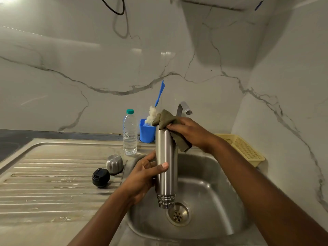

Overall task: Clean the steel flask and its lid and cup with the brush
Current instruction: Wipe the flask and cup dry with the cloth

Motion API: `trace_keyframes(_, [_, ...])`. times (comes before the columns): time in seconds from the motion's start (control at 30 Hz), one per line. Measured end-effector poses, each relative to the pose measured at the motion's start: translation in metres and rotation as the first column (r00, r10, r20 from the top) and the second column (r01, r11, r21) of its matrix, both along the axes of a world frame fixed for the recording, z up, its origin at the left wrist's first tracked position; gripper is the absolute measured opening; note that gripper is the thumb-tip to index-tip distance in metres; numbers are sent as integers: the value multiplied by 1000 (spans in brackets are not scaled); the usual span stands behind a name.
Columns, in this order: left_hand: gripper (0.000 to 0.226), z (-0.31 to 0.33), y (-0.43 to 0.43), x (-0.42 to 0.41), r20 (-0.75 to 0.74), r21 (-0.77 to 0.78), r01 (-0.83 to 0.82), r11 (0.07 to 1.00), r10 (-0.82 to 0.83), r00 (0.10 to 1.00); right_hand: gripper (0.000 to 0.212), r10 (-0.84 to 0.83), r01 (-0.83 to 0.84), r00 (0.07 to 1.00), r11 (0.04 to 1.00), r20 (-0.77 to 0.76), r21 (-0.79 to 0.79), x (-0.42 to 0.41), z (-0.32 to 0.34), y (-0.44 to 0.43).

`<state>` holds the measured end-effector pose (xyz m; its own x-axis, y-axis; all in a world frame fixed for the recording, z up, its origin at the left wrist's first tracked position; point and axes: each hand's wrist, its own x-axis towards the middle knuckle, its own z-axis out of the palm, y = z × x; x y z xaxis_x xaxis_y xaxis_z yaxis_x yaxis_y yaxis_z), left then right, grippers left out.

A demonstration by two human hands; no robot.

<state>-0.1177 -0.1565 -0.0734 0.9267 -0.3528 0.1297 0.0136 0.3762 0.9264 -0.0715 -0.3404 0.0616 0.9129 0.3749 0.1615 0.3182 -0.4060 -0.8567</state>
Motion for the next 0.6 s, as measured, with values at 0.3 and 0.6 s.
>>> trace_keyframes(0.3, [72,-3,-4,2,76,-10,-80,997,80,994,38,90,39,964,881,-249,472,1,-22,0])
trace_keyframes(0.6, [73,3,0,4,65,-76,-229,970,234,970,33,26,103,970,858,-244,503,-33,-74,-4])
